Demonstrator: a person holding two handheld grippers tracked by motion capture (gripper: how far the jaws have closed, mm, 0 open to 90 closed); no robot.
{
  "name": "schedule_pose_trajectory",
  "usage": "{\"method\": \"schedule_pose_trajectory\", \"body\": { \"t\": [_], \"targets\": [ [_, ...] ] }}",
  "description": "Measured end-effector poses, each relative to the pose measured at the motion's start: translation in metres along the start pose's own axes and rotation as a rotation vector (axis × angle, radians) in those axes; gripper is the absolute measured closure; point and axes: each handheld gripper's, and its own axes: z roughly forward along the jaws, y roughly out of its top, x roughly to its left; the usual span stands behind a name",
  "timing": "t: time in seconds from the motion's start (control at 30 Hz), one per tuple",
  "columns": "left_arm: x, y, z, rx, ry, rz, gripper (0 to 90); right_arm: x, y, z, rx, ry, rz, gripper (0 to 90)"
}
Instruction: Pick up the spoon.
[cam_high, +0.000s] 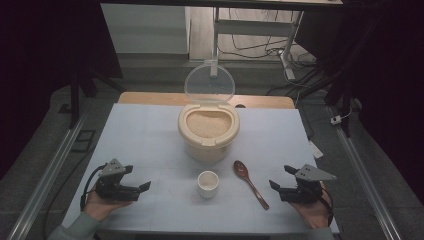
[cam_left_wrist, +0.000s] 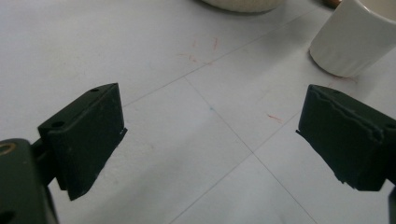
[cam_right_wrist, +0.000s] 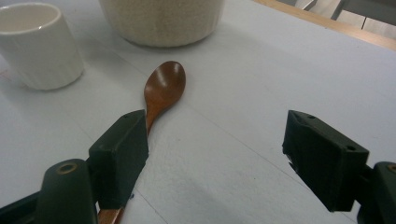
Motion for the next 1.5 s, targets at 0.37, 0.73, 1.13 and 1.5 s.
{"method": "schedule_pose_trajectory", "body": {
  "t": [0.37,0.73,1.13,1.5],
  "targets": [
    [-0.002,-0.001,0.0,0.011,0.006,0.015,7.7,0.001,-0.002,0.0,0.02,0.01,-0.014,25.2],
    [-0.002,-0.001,0.002,0.019,-0.005,0.019,7.7,0.004,0.007,-0.002,0.028,0.018,-0.001,27.6],
    [-0.003,-0.002,0.004,0.031,-0.007,0.021,7.7,0.013,0.029,-0.006,0.051,0.056,0.008,28.5],
    [-0.003,-0.003,0.007,0.052,-0.008,0.026,7.7,0.035,0.057,0.008,0.212,0.097,-0.021,28.9]
  ]
}}
